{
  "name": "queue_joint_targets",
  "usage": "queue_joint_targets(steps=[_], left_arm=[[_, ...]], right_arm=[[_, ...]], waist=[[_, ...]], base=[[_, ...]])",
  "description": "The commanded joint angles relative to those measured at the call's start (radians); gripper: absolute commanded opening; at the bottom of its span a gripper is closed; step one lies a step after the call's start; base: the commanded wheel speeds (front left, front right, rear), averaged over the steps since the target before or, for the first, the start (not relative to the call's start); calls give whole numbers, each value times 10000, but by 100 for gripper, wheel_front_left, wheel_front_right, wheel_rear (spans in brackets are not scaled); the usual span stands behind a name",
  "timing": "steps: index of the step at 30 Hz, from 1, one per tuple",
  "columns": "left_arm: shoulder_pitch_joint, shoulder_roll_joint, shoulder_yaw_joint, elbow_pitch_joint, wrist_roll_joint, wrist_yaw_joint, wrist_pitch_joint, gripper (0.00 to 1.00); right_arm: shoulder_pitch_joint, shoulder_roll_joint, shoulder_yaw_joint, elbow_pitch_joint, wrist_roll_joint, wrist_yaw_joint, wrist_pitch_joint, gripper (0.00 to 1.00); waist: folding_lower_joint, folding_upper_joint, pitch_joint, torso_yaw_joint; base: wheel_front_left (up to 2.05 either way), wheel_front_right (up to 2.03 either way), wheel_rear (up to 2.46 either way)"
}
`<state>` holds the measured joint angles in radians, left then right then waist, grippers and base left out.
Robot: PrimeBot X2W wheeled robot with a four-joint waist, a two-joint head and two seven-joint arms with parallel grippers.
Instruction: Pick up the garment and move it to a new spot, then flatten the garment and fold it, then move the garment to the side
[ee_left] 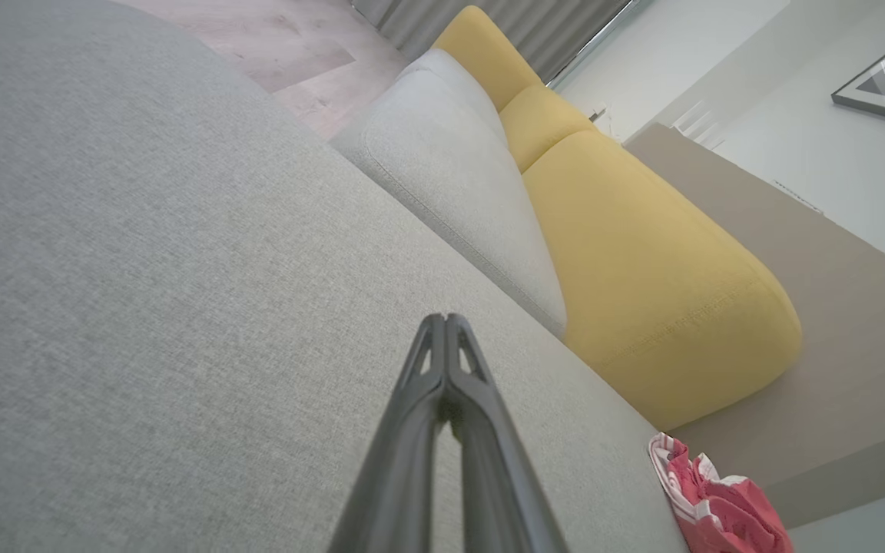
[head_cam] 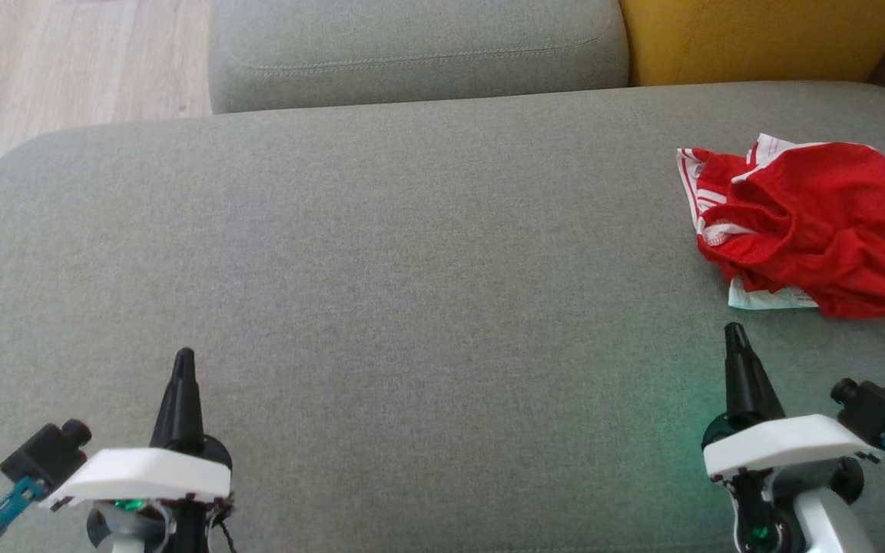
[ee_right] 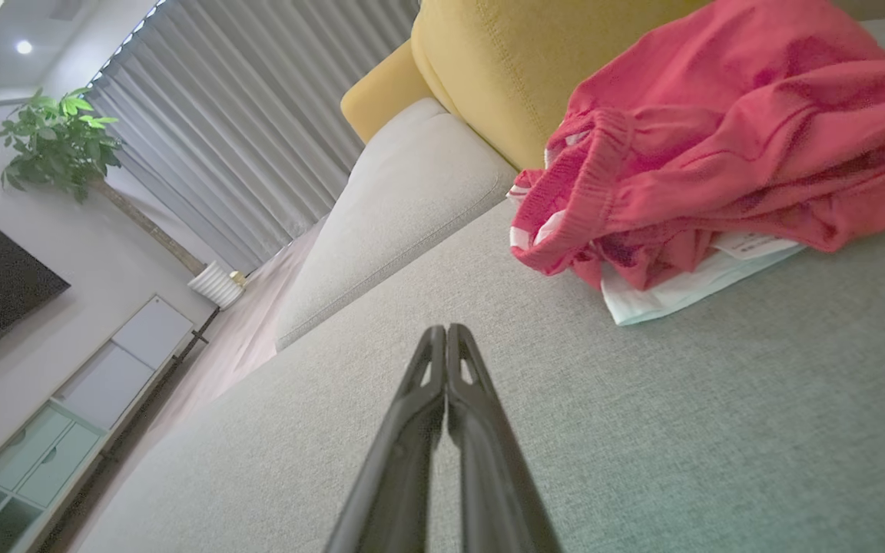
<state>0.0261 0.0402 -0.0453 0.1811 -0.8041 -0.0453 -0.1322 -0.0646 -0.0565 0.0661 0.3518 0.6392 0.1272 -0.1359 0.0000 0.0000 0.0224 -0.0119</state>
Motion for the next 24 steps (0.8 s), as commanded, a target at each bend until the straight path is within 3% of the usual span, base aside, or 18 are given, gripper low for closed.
queue_joint_targets(steps=[1, 24], left_arm=[[-563, 112, 269, -263, -274, -81, 61, 0], [-787, 137, 619, 0, -2582, -307, 732, 0]], right_arm=[[-425, -162, -11, -414, 366, 14, 63, 0], [-416, -186, -410, -613, 3202, 20, 674, 0]], waist=[[0, 0, -4, 2], [0, 0, -59, 36]], base=[[0, 0, 0], [0, 0, 0]])
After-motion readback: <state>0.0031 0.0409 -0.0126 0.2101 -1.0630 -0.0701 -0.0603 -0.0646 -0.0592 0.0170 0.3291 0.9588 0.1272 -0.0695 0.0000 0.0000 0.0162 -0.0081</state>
